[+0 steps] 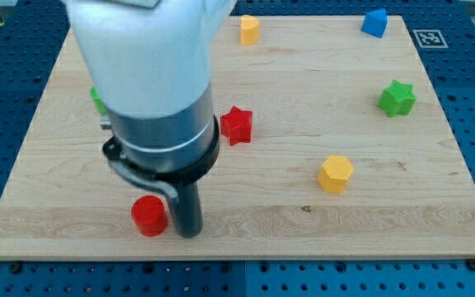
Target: Move the red circle towards the bottom left of the board
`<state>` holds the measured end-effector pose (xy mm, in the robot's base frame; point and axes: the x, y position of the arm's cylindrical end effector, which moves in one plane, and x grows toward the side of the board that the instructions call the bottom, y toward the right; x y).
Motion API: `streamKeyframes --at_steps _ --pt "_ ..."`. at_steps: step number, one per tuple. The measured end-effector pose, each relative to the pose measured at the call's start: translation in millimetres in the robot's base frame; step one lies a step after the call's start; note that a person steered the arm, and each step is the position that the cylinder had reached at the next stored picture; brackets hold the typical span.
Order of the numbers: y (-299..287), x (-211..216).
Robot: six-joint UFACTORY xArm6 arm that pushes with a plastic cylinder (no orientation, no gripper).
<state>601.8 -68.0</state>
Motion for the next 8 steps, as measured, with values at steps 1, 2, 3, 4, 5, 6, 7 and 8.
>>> streamKeyframes --at_steps 1,2,3,4,5,6,7,8 --pt "-28.9 3.4" --pt "-26.3 2.2" --pt "7.5 -8.9" --pt "-19.7 -18.5" --pt "-66.5 -18.6" --pt "-87.0 -18.6" --pt "-84.2 -41.8" --pt "-96.5 -56.2"
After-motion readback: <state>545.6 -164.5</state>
